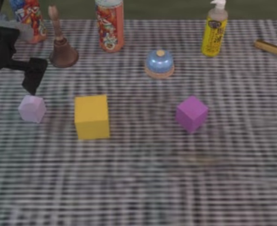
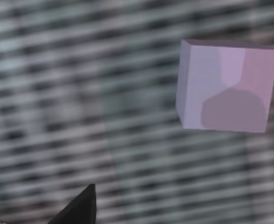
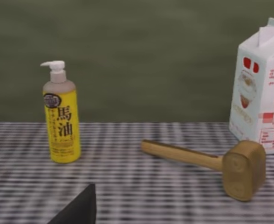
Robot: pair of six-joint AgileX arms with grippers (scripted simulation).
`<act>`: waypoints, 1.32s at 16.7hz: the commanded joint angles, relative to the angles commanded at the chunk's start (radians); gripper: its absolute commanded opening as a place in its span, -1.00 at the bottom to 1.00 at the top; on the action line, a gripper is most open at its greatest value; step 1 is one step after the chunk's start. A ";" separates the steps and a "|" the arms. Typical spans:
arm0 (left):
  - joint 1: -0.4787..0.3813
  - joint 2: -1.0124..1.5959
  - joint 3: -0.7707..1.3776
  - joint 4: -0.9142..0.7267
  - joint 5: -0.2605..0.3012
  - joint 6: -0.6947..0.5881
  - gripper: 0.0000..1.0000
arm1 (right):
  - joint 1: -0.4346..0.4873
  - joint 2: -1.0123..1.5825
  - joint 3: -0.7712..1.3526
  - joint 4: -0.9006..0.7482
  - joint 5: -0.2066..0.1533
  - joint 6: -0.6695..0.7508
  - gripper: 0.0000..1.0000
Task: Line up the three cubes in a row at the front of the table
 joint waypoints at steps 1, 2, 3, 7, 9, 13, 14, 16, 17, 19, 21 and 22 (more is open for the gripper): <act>-0.002 0.056 0.051 -0.031 0.000 0.005 1.00 | 0.000 0.000 0.000 0.000 0.000 0.000 1.00; -0.004 0.103 0.097 -0.056 0.000 0.009 1.00 | 0.000 0.000 0.000 0.000 0.000 0.000 1.00; -0.006 0.142 0.135 -0.077 0.001 0.012 1.00 | 0.000 0.000 0.000 0.000 0.000 0.000 1.00; -0.008 0.206 0.200 -0.109 0.001 0.018 1.00 | 0.000 0.000 0.000 0.000 0.000 0.000 1.00; -0.008 0.206 0.200 -0.109 0.001 0.018 1.00 | 0.000 0.000 0.000 0.000 0.000 0.000 1.00; -0.004 0.210 0.184 -0.091 0.001 0.019 1.00 | 0.000 0.000 0.000 0.000 0.000 0.000 1.00; -0.005 0.218 0.166 -0.067 0.001 0.020 1.00 | 0.000 0.000 0.000 0.000 0.000 0.000 1.00; -0.006 0.243 0.119 0.009 0.002 0.021 1.00 | 0.000 0.000 0.000 0.000 0.000 0.000 1.00; -0.006 0.258 0.092 0.056 0.002 0.020 1.00 | 0.000 0.000 0.000 0.000 0.000 0.000 1.00; -0.006 0.287 0.041 0.140 0.002 0.021 1.00 | 0.000 0.000 0.000 0.000 0.000 0.000 1.00; -0.007 0.307 0.008 0.185 0.002 0.021 1.00 | 0.000 0.000 0.000 0.000 0.000 0.000 1.00; -0.007 0.311 0.003 0.192 0.002 0.021 1.00 | 0.000 0.000 0.000 0.000 0.000 0.000 1.00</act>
